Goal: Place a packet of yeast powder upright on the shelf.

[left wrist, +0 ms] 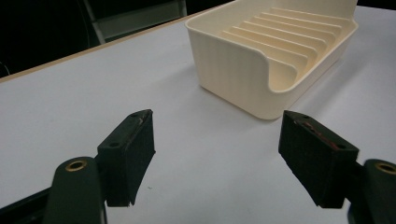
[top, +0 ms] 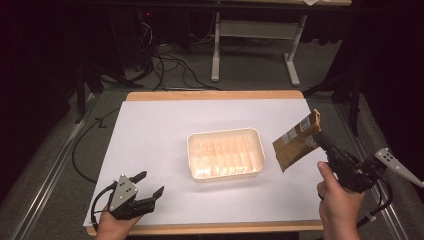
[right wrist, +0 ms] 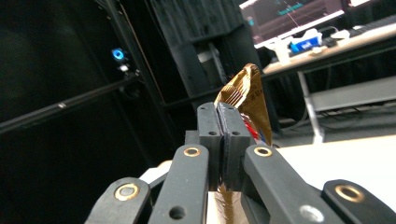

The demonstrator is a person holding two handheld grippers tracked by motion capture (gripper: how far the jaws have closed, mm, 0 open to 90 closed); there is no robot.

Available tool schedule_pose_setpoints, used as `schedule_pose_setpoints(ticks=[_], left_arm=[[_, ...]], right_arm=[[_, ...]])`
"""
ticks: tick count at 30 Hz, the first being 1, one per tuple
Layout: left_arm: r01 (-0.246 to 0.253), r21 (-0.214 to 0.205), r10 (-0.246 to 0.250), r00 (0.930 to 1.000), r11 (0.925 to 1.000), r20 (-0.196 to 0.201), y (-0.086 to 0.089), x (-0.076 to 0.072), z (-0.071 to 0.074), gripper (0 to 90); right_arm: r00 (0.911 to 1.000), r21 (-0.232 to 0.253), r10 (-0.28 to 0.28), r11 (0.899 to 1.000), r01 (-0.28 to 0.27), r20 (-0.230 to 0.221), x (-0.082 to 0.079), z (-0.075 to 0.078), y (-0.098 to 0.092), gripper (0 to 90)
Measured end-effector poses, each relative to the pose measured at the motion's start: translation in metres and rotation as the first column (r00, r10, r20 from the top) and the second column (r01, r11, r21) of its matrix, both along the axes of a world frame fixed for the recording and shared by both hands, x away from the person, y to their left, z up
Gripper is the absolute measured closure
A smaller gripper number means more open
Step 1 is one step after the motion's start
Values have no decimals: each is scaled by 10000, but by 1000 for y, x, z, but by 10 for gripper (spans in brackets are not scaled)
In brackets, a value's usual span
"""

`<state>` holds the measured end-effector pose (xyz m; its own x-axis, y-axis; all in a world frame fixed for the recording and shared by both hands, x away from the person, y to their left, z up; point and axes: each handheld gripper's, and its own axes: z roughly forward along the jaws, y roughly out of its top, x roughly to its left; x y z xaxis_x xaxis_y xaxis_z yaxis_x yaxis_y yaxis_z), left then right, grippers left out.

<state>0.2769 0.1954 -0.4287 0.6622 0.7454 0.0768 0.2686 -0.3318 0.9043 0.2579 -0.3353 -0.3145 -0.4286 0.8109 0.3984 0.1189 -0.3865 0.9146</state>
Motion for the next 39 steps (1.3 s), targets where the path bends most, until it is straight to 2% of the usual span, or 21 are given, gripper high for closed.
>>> schedule_pose_setpoints(ticks=[3,6,7,13,14,15,26,39], left_arm=[[20,17,-20,10000,10000,-4,-1,0,0,272],[43,25,-43,10000,10000,16,-1,-1,0,272],[35,17,-36,10000,10000,17,-1,-1,0,272],[9,-17,-9,10000,10000,43,1,-1,1,272],[4,-34,-4,10000,10000,48,1,-1,1,272],[-1,-41,2,10000,10000,56,1,-1,1,272],[-14,-93,15,9999,10000,99,3,-2,2,272],[-20,-116,21,9999,9999,123,4,-2,3,272]], right_arm=[[9997,-16,161,9999,-160,175,2,9,11,900],[9989,-7,384,9993,-384,282,9,11,28,900],[9989,-7,384,9993,-384,282,9,11,28,900],[9963,72,837,9964,-839,184,24,6,57,900],[9956,20,928,9957,-929,157,28,4,67,900],[9956,20,928,9957,-929,157,28,4,67,900],[9881,2,1534,9882,-1534,-81,51,-6,116,900],[9820,-44,1862,9825,-1864,-328,64,-14,147,900]])
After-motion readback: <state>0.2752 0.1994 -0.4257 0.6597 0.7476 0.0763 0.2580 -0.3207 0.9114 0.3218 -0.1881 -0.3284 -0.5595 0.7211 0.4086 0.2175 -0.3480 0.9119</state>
